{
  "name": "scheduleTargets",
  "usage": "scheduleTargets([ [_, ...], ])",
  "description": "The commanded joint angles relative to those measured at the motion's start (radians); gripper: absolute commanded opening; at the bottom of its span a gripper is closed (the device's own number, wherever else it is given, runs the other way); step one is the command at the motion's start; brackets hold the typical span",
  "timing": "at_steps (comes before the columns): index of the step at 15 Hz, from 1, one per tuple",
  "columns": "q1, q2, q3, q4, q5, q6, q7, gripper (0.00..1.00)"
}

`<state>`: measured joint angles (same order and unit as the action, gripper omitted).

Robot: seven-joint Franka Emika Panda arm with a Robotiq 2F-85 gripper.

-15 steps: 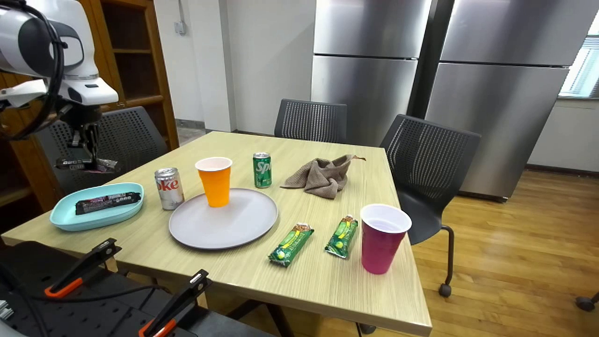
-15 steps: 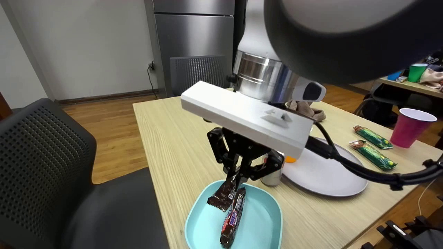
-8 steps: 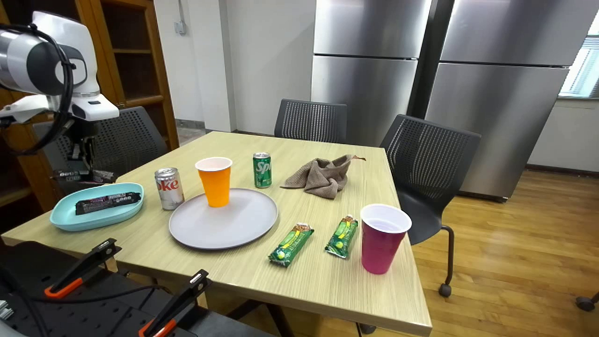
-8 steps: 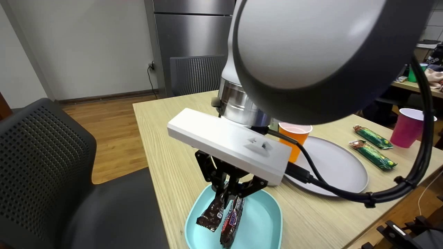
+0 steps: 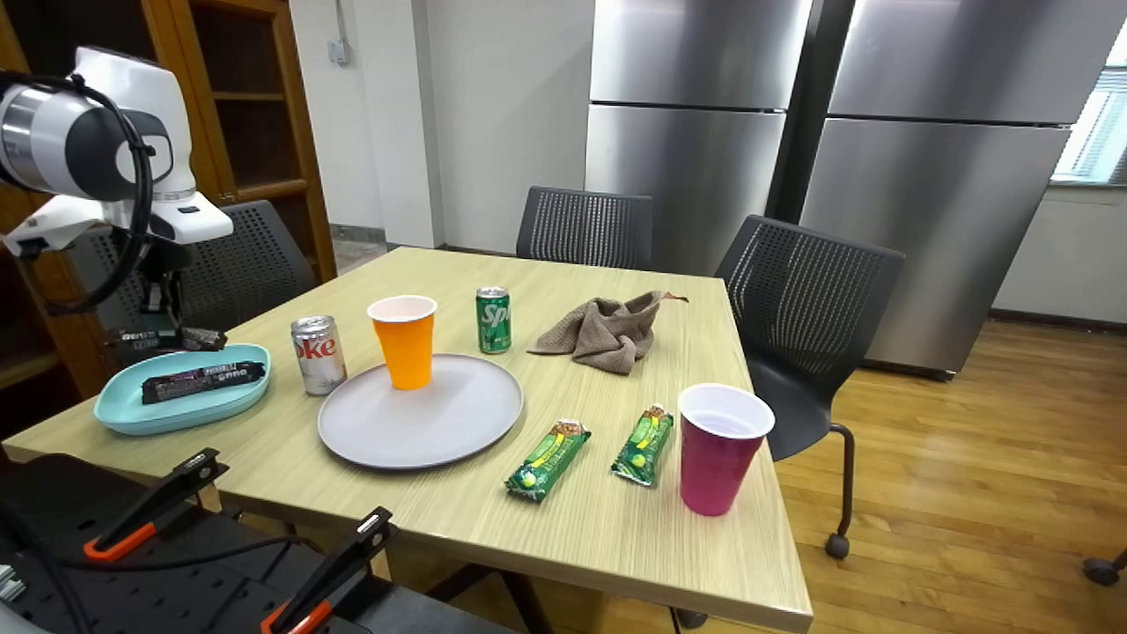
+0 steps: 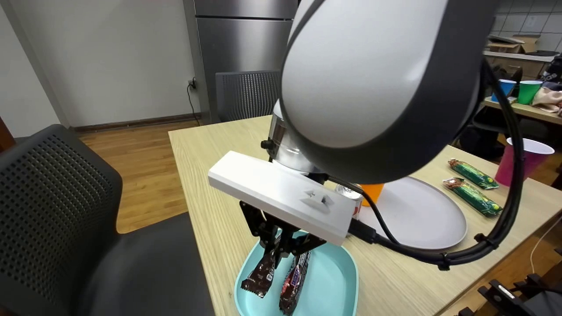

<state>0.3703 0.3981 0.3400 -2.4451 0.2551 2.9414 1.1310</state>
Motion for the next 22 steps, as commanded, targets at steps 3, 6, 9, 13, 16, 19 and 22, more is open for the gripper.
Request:
scheduleTargets([
  [3, 0.039, 0.012, -0.036, 0.005, 0.004, 0.053, -0.04, 0.4],
  [6, 0.046, -0.011, -0.051, -0.009, 0.011, 0.069, -0.039, 0.61],
  [9, 0.035, -0.036, -0.045, -0.019, 0.018, 0.073, -0.05, 0.82],
  [13, 0.037, -0.09, -0.059, -0.034, 0.011, 0.044, -0.045, 1.0],
  [16, 0.053, -0.168, -0.107, -0.058, -0.026, -0.012, -0.034, 1.0],
  [19, 0.039, -0.262, -0.139, -0.082, -0.076, -0.086, -0.036, 1.0],
  [22, -0.012, -0.359, -0.12, -0.084, -0.055, -0.2, -0.063, 1.0],
])
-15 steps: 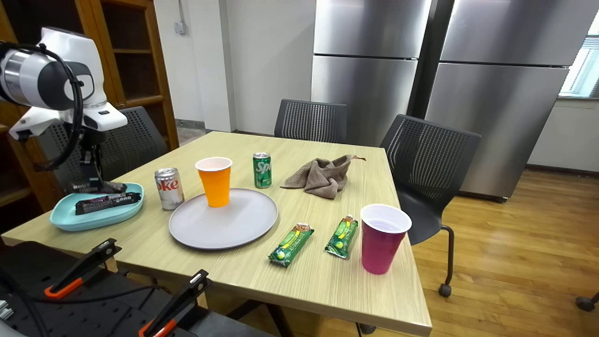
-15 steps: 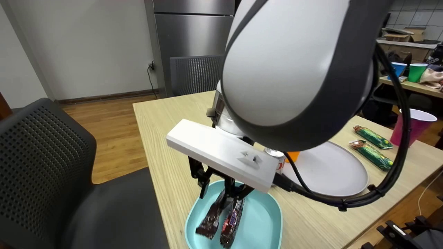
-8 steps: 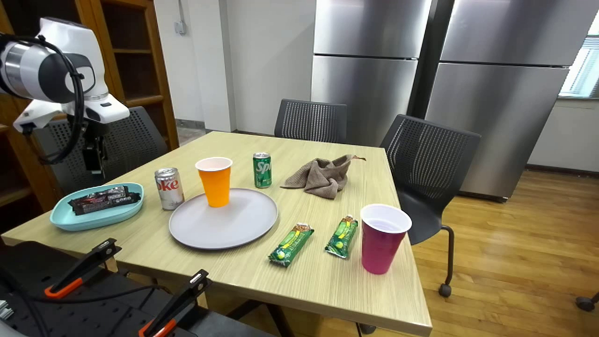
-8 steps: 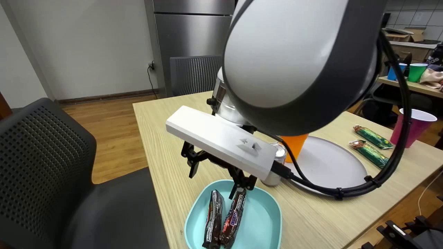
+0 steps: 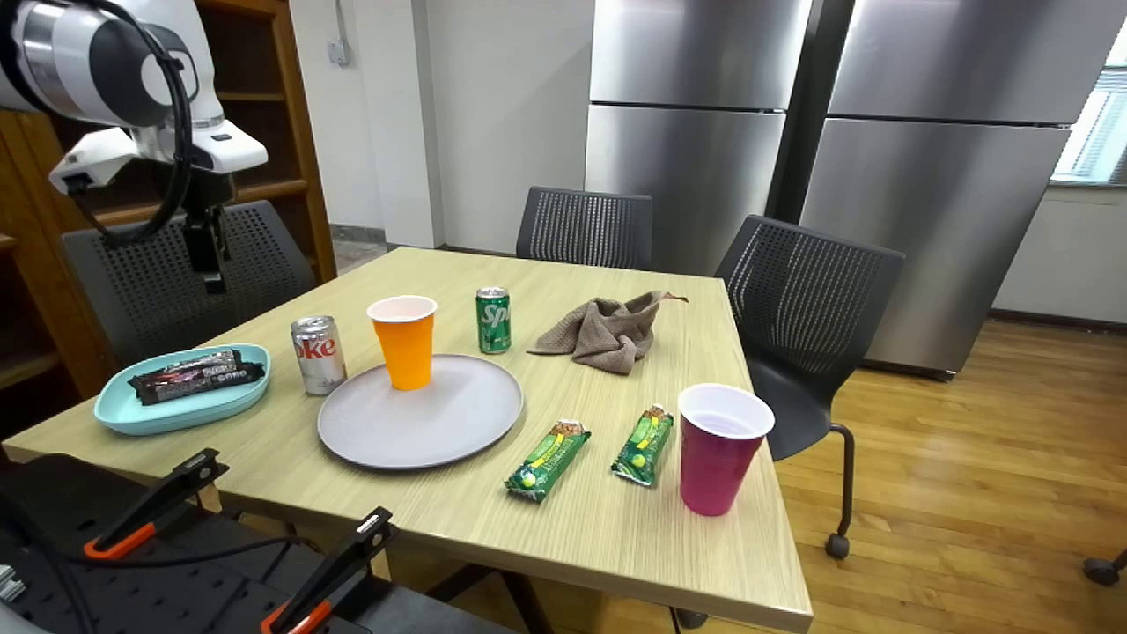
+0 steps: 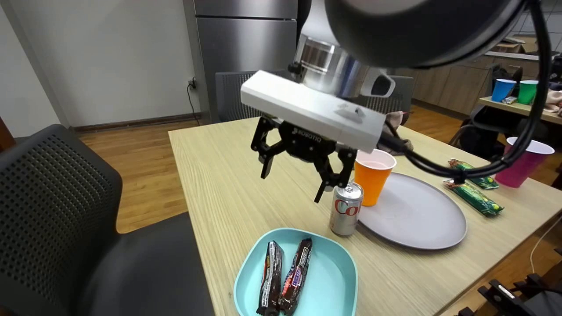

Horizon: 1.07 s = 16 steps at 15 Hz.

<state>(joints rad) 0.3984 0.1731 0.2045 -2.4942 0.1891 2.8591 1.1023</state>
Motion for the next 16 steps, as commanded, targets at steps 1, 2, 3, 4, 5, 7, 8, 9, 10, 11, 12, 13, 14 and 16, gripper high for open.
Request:
scheduleTargets([
  [1, -0.053, -0.168, 0.014, -0.033, 0.016, -0.15, -0.041, 1.0],
  [2, -0.064, -0.194, 0.01, -0.03, 0.011, -0.18, -0.038, 1.0],
  [3, -0.078, -0.22, 0.0, -0.026, -0.018, -0.217, -0.016, 1.0],
  [4, -0.096, -0.244, -0.003, -0.022, -0.022, -0.248, -0.014, 1.0],
  [5, -0.116, -0.267, -0.009, -0.019, -0.022, -0.278, -0.017, 1.0],
  [7, -0.156, -0.309, -0.023, -0.016, -0.023, -0.321, -0.026, 1.0],
  [8, -0.177, -0.329, -0.032, -0.017, -0.019, -0.337, -0.035, 1.0],
  [9, -0.198, -0.348, -0.045, -0.016, -0.011, -0.359, -0.054, 1.0],
  [10, -0.218, -0.363, -0.057, -0.017, -0.013, -0.371, -0.066, 1.0],
  [11, -0.241, -0.378, -0.073, -0.019, -0.016, -0.384, -0.084, 1.0],
  [12, -0.263, -0.389, -0.089, -0.021, -0.015, -0.39, -0.106, 1.0],
  [13, -0.284, -0.397, -0.105, -0.02, -0.015, -0.4, -0.127, 1.0],
  [14, -0.305, -0.404, -0.125, -0.019, -0.01, -0.41, -0.16, 1.0],
  [16, -0.344, -0.41, -0.159, -0.013, -0.006, -0.428, -0.215, 1.0],
])
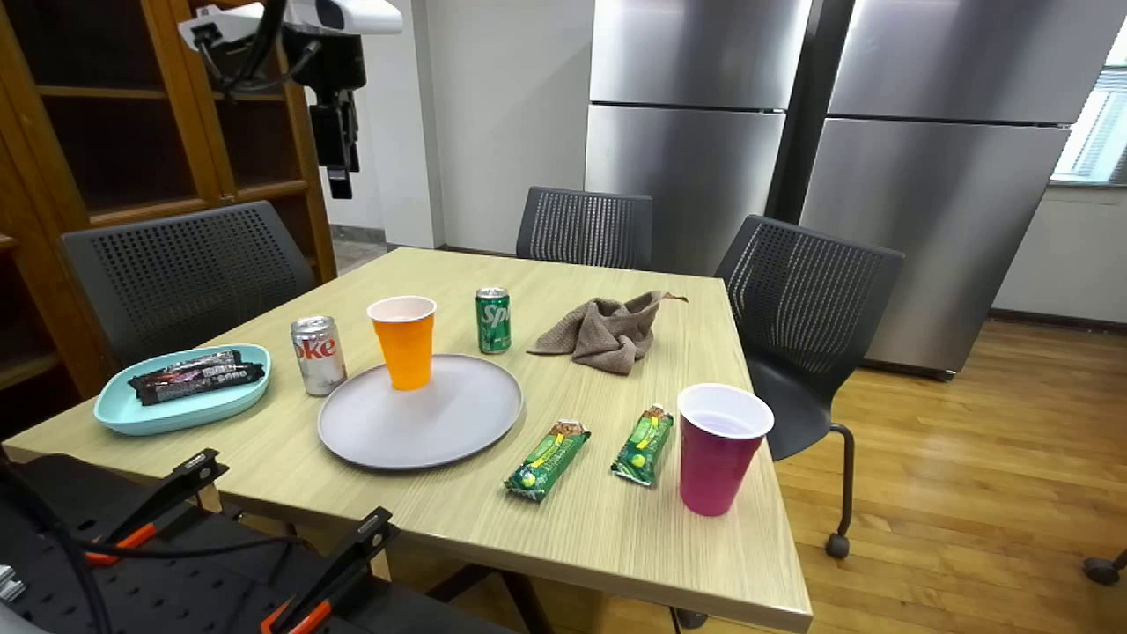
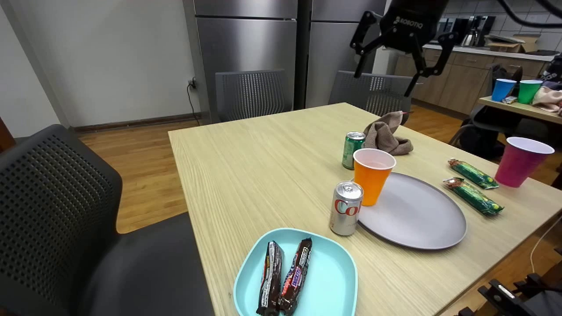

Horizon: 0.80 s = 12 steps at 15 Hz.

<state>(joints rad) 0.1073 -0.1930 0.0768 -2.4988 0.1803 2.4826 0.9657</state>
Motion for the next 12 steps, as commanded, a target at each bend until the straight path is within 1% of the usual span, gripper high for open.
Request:
scheduleTargets([
  [1, -0.072, -0.045, -0.049, -0.005, 0.004, -0.061, -0.111, 1.0],
  [4, -0.126, -0.035, -0.1, 0.004, -0.009, -0.071, -0.227, 1.0],
  [7, -0.173, -0.01, -0.137, 0.009, -0.031, -0.044, -0.349, 1.0],
  [12, -0.221, 0.032, -0.185, 0.018, -0.054, -0.035, -0.587, 1.0],
])
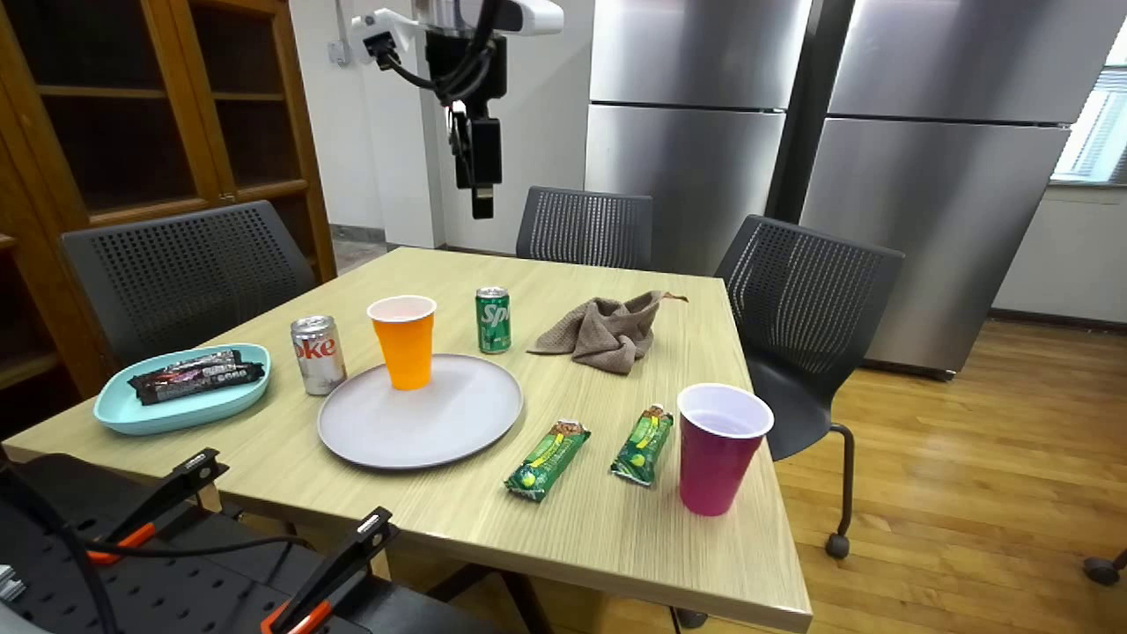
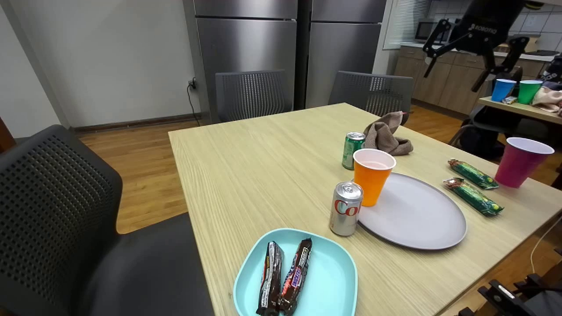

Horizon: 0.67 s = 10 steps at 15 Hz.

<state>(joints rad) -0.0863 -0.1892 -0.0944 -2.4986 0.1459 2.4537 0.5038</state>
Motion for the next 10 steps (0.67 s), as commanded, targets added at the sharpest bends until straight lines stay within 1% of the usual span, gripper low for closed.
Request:
scheduleTargets([
  [1, -0.033, 0.04, -0.024, 0.022, -0.027, -0.01, -0.175, 1.0],
  [3, -0.048, 0.069, -0.036, 0.025, -0.069, 0.004, -0.245, 1.0],
  [4, -0.06, 0.09, -0.04, 0.025, -0.111, 0.026, -0.26, 1.0],
  [5, -0.071, 0.113, -0.041, 0.026, -0.149, 0.055, -0.241, 1.0],
  [6, -0.055, 0.066, -0.036, 0.004, -0.096, 0.023, -0.217, 1.0],
  [10, -0.057, 0.084, -0.038, 0.004, -0.104, 0.03, -0.216, 1.0],
])
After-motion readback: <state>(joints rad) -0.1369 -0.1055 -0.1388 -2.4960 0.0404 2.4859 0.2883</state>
